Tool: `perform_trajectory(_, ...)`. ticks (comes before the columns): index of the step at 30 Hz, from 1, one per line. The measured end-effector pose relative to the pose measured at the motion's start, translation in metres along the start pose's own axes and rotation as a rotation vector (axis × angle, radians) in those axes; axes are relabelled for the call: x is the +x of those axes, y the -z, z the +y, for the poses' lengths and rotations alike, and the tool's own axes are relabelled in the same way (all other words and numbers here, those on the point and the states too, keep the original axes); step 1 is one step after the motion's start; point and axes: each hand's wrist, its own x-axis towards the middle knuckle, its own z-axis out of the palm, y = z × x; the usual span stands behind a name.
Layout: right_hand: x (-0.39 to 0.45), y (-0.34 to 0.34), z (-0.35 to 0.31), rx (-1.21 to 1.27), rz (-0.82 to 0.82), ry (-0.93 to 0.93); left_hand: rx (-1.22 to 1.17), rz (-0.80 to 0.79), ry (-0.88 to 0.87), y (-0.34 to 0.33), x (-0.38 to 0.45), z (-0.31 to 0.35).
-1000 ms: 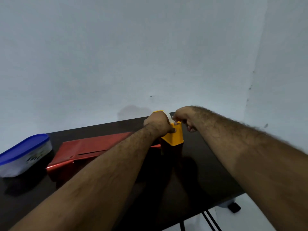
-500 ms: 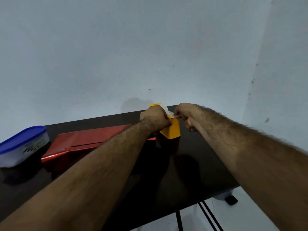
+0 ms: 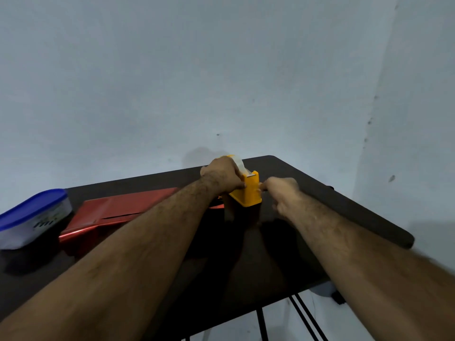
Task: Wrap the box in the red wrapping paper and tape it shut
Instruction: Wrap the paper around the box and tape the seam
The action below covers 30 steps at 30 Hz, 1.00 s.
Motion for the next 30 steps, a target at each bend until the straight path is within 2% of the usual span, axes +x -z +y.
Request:
perform_trajectory(2, 0.002, 0.001, -0.011, 0.156, -0.108, -0.019, -0.227, 0.039, 0.019, 0.008, 0.000, -0.005)
perform_trajectory(5, -0.003, 0.000, -0.029, 0.369, -0.213, -0.058, -0.719, 0.107, 0.077, 0.023, -0.011, -0.010)
perform_trajectory(8, -0.017, -0.007, -0.043, 0.482, -0.263, -0.064, -1.000, 0.001, 0.093, 0.037, -0.031, -0.013)
perform_trajectory(10, -0.024, -0.016, -0.049, 0.515, -0.302, -0.062, -1.009, -0.048, 0.083, 0.045, -0.044, -0.017)
perform_trajectory(16, -0.058, -0.040, -0.059, 0.552, -0.412, -0.016, -1.104, 0.039, 0.024, 0.058, -0.068, -0.035)
perform_trajectory(20, -0.070, -0.050, -0.062, 0.482, -0.385, 0.066, -1.060, 0.040, 0.054, 0.072, -0.081, -0.048)
perform_trajectory(23, -0.076, -0.043, -0.064, 0.222, -0.248, 0.283, -0.933, -0.028, 0.105, 0.090, -0.085, -0.066)
perform_trajectory(26, -0.067, -0.029, -0.054, -0.136, -0.056, 0.632, -0.757, -0.141, 0.154, 0.107, -0.086, -0.092)
perform_trajectory(27, -0.061, -0.027, -0.048, -0.242, -0.072, 0.764, -0.723, -0.184, 0.154, 0.110, -0.086, -0.102)
perform_trajectory(30, -0.055, -0.032, -0.021, -0.525, -0.362, 1.042, -0.627, -0.336, 0.111, 0.111, -0.085, -0.125)
